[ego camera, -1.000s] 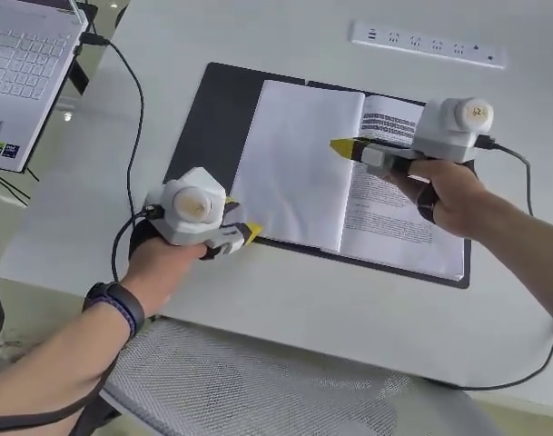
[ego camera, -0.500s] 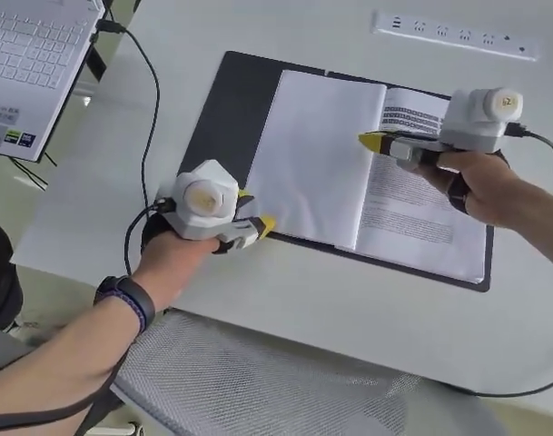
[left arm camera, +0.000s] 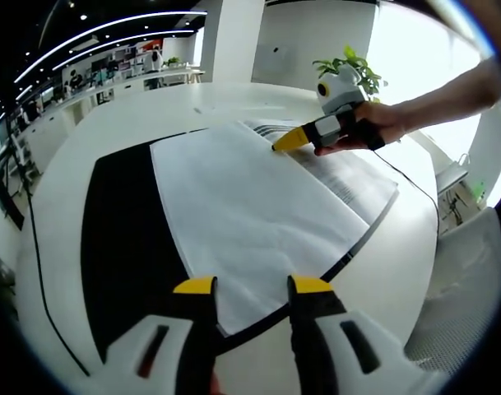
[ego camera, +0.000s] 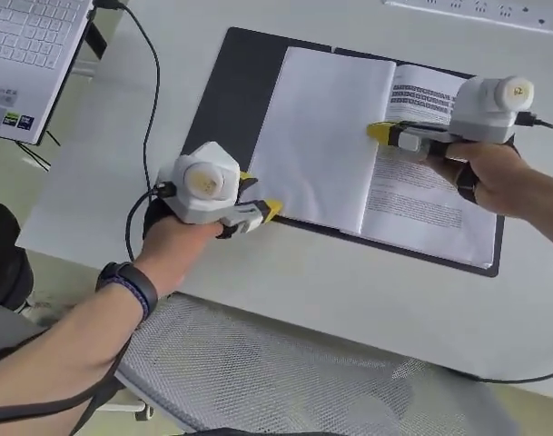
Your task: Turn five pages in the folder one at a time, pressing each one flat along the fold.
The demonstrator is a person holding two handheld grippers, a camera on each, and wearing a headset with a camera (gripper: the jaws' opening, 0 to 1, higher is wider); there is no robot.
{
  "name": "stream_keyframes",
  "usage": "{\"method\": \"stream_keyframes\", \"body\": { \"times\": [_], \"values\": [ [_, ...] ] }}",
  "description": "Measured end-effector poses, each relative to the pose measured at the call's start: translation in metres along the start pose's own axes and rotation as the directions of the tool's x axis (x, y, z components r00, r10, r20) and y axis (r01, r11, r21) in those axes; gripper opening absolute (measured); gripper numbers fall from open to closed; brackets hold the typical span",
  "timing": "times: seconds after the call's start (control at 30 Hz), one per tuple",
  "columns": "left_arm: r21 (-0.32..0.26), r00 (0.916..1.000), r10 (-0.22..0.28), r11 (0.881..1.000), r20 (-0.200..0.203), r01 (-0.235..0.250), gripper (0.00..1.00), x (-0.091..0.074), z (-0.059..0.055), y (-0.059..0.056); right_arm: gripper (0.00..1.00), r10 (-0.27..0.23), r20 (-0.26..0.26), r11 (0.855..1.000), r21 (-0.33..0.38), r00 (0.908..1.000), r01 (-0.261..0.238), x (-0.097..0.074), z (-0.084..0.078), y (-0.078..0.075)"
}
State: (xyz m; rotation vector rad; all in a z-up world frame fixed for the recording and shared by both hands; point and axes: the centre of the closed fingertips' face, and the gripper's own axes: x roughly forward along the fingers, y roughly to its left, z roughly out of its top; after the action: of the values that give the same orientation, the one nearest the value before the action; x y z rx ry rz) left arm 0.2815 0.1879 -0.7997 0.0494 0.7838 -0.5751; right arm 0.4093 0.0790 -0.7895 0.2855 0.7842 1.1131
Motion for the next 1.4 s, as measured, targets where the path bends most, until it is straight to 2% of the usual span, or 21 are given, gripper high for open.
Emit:
{"method": "stream_keyframes", "body": {
  "times": [0.03, 0.2, 0.27, 0.33, 0.57, 0.77, 0.87, 1.03, 1.13, 1.3, 1.4],
  "values": [
    [-0.003, 1.0, 0.001, 1.0, 0.001, -0.001, 0.32, 0.0, 0.0, 0.0, 0.0, 0.014, 0.003, 1.0, 0.016, 0.9999, -0.014, 0.0, 0.001, -0.001],
    [-0.02, 1.0, 0.005, 1.0, 0.006, -0.005, 0.32, 0.0, 0.001, 0.0, 0.0, -0.009, 0.036, 0.999, 0.039, 0.9993, 0.008, 0.003, 0.013, -0.016],
    [-0.021, 1.0, 0.005, 1.0, 0.007, -0.005, 0.33, 0.0, 0.001, -0.001, 0.0, -0.012, 0.045, 0.999, 0.054, 0.9989, 0.009, 0.008, 0.026, -0.037],
    [-0.021, 1.0, 0.005, 1.0, 0.008, -0.005, 0.33, 0.001, 0.0, -0.001, 0.0, -0.018, 0.053, 0.998, 0.061, 0.9984, 0.015, 0.009, 0.028, -0.04],
    [-0.029, 0.9999, 0.007, 1.0, 0.01, -0.007, 0.32, 0.001, 0.0, 0.001, 0.0, -0.063, 0.088, 0.995, 0.082, 0.9941, 0.055, 0.016, 0.047, -0.066],
    [-0.035, 0.9999, 0.013, 0.999, 0.01, -0.013, 0.31, 0.002, 0.0, 0.003, 0.0, -0.107, 0.123, 0.988, 0.123, 0.9866, 0.092, 0.02, 0.063, -0.087],
    [-0.04, 0.9999, 0.014, 0.999, 0.01, -0.013, 0.31, 0.003, 0.0, 0.003, 0.0, -0.136, 0.126, 0.987, 0.105, 0.9827, 0.123, 0.022, 0.071, -0.094],
    [-0.04, 0.9999, 0.012, 0.999, 0.008, -0.012, 0.31, 0.003, -0.001, 0.003, 0.0, -0.197, 0.163, 0.975, 0.139, 0.9669, 0.175, 0.022, 0.085, -0.111],
    [-0.037, 0.9999, 0.011, 0.999, 0.006, -0.011, 0.31, 0.003, -0.001, 0.003, 0.0, -0.217, 0.171, 0.969, 0.157, 0.9611, 0.191, 0.022, 0.088, -0.114],
    [-0.037, 0.9999, 0.011, 0.999, 0.007, -0.011, 0.3, 0.003, -0.001, 0.004, 0.0, -0.218, 0.183, 0.968, 0.165, 0.9587, 0.189, 0.017, 0.083, -0.108],
    [-0.039, 0.9999, 0.009, 0.999, 0.006, -0.009, 0.29, 0.002, 0.0, 0.004, 0.0, -0.204, 0.187, 0.97, 0.17, 0.961, 0.172, 0.015, 0.077, -0.101]
  ]
}}
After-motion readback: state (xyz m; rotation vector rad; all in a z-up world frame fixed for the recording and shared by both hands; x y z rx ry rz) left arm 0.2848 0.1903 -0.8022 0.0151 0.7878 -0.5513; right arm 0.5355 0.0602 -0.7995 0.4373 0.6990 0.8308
